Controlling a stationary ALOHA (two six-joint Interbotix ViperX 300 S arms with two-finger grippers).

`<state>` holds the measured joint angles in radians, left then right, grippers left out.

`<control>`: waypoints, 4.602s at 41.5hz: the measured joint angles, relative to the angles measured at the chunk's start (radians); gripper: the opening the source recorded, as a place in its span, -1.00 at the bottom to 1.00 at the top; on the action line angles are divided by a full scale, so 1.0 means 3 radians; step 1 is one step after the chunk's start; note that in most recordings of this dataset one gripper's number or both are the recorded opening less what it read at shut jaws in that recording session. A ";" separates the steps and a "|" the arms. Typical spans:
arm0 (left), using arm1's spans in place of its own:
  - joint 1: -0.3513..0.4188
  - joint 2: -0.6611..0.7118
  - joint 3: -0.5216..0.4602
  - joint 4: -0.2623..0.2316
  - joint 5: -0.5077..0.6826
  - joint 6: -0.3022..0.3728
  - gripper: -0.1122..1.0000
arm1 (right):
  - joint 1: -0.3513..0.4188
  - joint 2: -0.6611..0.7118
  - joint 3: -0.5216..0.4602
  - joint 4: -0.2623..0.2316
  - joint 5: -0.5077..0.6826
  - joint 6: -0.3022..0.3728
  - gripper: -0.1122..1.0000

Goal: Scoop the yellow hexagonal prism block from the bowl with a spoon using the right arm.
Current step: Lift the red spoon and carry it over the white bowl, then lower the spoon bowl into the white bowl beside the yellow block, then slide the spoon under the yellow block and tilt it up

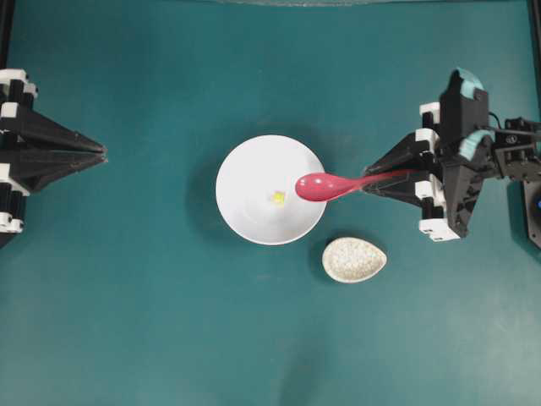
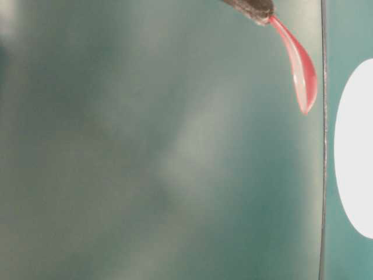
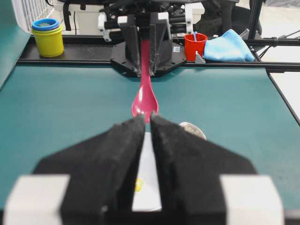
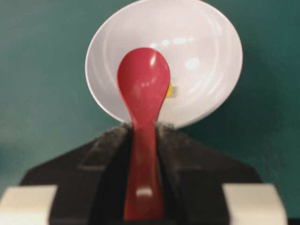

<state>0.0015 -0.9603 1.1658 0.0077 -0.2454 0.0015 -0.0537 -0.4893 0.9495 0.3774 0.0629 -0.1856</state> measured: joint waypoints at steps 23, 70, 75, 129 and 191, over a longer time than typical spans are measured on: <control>0.0000 0.0000 0.0000 0.0000 0.0010 0.0005 -0.56 | -0.0281 0.0568 -0.0879 -0.0015 0.1396 0.0031 -0.35; 0.0000 0.0000 0.0000 0.0000 0.0026 0.0015 -0.56 | -0.0286 0.1468 -0.1810 -0.0542 0.2536 0.0578 -0.35; -0.0005 0.0000 0.0000 0.0000 0.0020 0.0015 -0.56 | -0.0286 0.1529 -0.1810 -0.0542 0.2546 0.0588 -0.35; 0.0000 -0.0010 0.0000 0.0005 0.0066 0.0020 -0.56 | -0.0266 0.1979 -0.1892 -0.0511 0.2076 0.0568 -0.35; 0.0000 -0.0015 0.0000 0.0005 0.0066 0.0020 -0.56 | -0.0225 0.2086 -0.1841 -0.0445 0.1554 0.0568 -0.38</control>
<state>0.0015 -0.9649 1.1658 0.0092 -0.2255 0.0077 -0.1212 0.1365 0.3973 0.2439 0.5292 -0.0153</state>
